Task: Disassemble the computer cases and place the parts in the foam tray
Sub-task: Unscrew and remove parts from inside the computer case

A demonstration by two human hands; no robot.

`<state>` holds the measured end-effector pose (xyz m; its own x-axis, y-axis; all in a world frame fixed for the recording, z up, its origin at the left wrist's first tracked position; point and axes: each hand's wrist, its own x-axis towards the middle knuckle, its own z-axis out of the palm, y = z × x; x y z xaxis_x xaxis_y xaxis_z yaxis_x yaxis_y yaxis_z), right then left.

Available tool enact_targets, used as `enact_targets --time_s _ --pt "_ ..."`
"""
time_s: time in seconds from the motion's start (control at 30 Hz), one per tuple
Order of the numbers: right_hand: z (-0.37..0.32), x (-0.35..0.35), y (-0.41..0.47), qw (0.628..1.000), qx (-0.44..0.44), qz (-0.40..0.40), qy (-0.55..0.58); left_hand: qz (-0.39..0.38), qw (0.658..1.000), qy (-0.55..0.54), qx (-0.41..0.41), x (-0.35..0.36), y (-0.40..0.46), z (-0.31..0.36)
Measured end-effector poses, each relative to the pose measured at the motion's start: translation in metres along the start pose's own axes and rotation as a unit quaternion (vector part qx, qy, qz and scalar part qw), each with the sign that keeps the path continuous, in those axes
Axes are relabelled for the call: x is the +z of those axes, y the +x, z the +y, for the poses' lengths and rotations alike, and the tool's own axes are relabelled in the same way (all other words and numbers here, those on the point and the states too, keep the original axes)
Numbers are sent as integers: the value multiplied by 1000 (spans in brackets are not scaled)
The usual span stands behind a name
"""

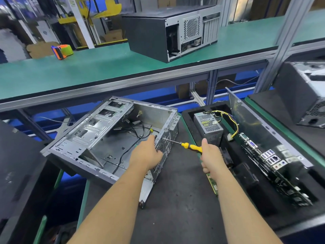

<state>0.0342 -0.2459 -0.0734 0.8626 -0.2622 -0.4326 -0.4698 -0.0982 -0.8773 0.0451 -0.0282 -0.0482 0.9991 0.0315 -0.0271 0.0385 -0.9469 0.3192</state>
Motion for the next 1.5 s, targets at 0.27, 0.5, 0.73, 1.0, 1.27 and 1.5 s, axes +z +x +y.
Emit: enact_targets --time_s 0.27,0.5,0.73,1.0,1.27,1.5 --pt "-8 -3 -10 952 -274 76 -117 0 1000 -27 -3 -1 1 -1" --pt "9 7 -27 862 -457 124 -178 -6 999 -33 11 -4 -2 -1" --pt "14 12 -16 967 -130 29 219 12 1000 -18 12 0 -3 -3" --pt "-1 8 -8 989 34 -4 147 3 1000 2 0 -2 -1 -1" --pt "7 -7 -17 909 -404 34 -97 2 1000 2 -4 1 3 -1" --pt "2 8 -12 972 -132 -15 192 2 1000 1 0 1 0 -2"
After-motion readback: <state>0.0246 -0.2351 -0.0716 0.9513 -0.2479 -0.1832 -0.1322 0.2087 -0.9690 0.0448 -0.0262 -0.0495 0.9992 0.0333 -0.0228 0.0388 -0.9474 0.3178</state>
